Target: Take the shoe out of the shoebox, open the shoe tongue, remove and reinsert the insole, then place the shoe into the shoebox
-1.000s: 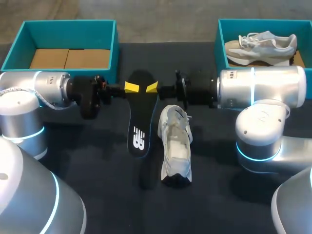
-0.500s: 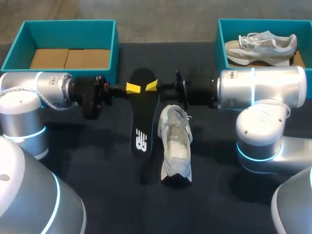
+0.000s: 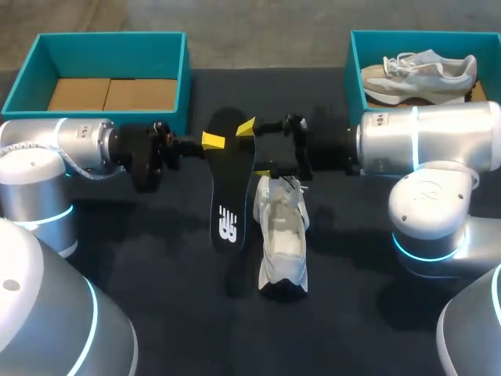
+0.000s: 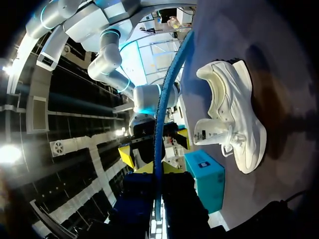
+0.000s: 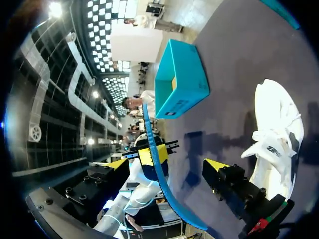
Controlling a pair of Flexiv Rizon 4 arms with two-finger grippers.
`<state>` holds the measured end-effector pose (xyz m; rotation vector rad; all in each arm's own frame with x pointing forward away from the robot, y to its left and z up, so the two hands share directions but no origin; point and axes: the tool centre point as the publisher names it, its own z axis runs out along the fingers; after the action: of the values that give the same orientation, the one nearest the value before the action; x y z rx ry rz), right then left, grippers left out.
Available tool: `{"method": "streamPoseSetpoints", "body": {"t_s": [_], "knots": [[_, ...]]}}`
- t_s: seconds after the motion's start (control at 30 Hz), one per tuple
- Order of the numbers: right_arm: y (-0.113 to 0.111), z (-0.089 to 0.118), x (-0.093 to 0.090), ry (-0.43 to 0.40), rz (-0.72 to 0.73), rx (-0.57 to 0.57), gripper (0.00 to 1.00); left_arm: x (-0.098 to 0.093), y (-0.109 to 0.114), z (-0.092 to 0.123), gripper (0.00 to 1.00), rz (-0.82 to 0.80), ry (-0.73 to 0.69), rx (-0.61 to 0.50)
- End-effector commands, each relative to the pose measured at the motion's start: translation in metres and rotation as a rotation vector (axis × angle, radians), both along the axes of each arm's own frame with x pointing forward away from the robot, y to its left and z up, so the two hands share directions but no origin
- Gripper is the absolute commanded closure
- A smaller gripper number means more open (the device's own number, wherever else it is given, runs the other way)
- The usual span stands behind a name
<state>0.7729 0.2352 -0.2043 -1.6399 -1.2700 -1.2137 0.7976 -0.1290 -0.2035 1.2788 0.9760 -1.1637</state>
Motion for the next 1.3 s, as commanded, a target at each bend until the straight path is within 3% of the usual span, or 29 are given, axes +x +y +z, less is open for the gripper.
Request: {"method": "streamPoseSetpoints", "body": {"t_s": [0.03, 0.37, 0.73, 0.97, 1.3], "knots": [[-0.019, 0.006, -0.011, 0.022, -0.005, -0.076, 0.0, -0.009, -0.003, 0.0, 1.0, -0.005, 0.013, 0.011], [-0.075, -0.001, -0.041, 0.04, -0.08, -0.15, 0.0, -0.03, -0.014, -0.001, 1.0, -0.038, 0.092, 0.052], [-0.121, -0.016, -0.075, 0.089, -0.177, -0.212, 0.0, -0.061, -0.01, 0.001, 1.0, 0.005, 0.187, 0.074], [-0.135, -0.013, -0.097, 0.087, -0.189, -0.27, 0.0, -0.085, -0.009, 0.005, 1.0, 0.015, 0.253, 0.072], [-0.156, -0.018, -0.127, 0.087, -0.175, -0.297, 0.0, -0.108, -0.021, -0.013, 1.0, -0.064, 0.45, 0.065]]}}
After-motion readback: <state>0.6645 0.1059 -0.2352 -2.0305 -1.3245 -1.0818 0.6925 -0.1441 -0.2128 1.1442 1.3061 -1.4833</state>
